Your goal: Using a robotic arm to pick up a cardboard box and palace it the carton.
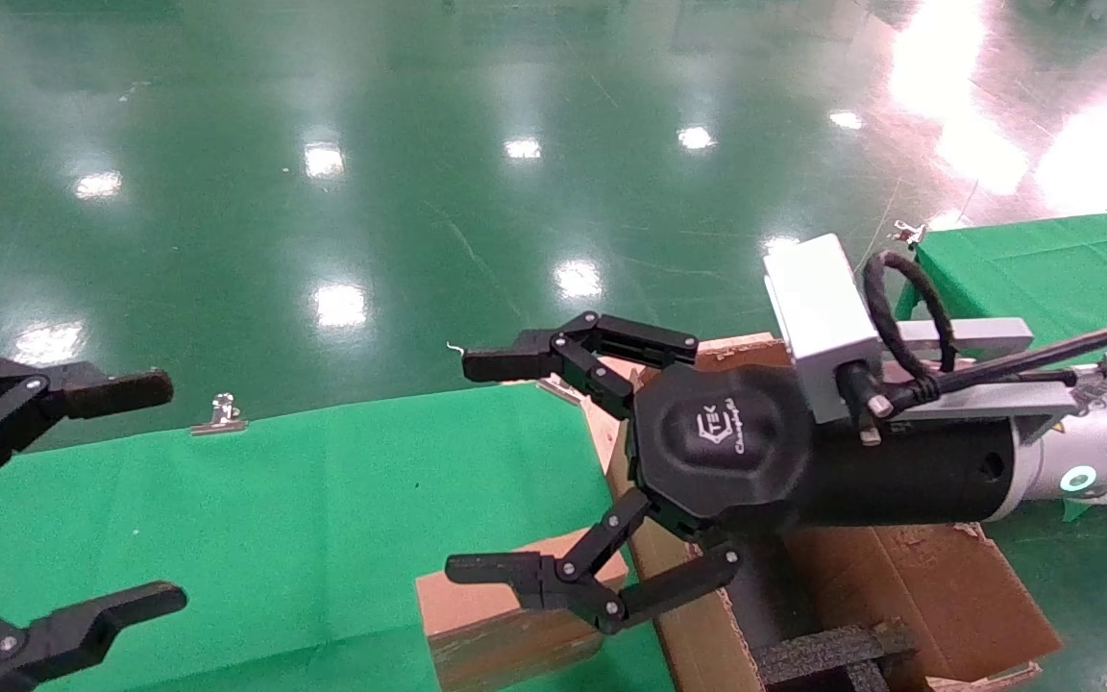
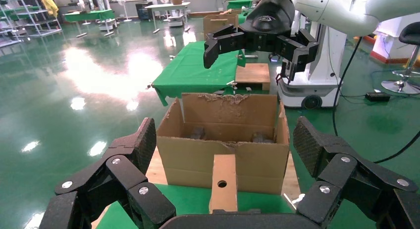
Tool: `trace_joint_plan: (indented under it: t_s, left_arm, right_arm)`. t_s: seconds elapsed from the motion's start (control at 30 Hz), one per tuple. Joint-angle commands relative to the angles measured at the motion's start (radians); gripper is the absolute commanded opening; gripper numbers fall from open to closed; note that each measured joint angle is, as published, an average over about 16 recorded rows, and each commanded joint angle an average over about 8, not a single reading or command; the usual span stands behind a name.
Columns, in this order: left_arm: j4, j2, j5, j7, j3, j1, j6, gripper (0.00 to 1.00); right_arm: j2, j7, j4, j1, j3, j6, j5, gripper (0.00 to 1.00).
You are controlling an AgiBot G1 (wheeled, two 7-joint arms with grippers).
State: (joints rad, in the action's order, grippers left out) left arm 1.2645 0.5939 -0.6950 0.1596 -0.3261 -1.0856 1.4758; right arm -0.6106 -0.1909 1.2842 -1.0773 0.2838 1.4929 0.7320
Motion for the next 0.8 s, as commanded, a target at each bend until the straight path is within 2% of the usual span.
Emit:
trace_joint_plan:
  t_s: [0.03, 0.4, 0.43, 0.67, 0.7, 0.8]
  left_arm:
    - [0.0, 0.0, 0.0, 0.0, 0.0, 0.0, 0.0, 1.0]
    - [0.0, 0.0, 0.0, 0.0, 0.0, 0.0, 0.0, 1.0]
    - [0.0, 0.0, 0.0, 0.0, 0.0, 0.0, 0.0, 0.94]
    - [0.0, 0.0, 0.0, 0.0, 0.0, 0.0, 0.0, 0.08]
    - [0.0, 0.0, 0.0, 0.0, 0.0, 0.0, 0.0, 0.01]
    - [0.0, 0.0, 0.0, 0.0, 0.0, 0.0, 0.0, 0.0]
  right_arm:
    - [0.0, 0.0, 0.0, 0.0, 0.0, 0.0, 0.0, 1.0]
    - [0.0, 0.0, 0.0, 0.0, 0.0, 0.0, 0.0, 1.0]
    - [0.0, 0.0, 0.0, 0.0, 0.0, 0.0, 0.0, 1.0]
    - [0.0, 0.0, 0.0, 0.0, 0.0, 0.0, 0.0, 1.0]
    - [0.0, 0.0, 0.0, 0.0, 0.0, 0.0, 0.0, 1.0]
    - [0.0, 0.0, 0.0, 0.0, -0.001, 0.0, 0.0, 1.0]
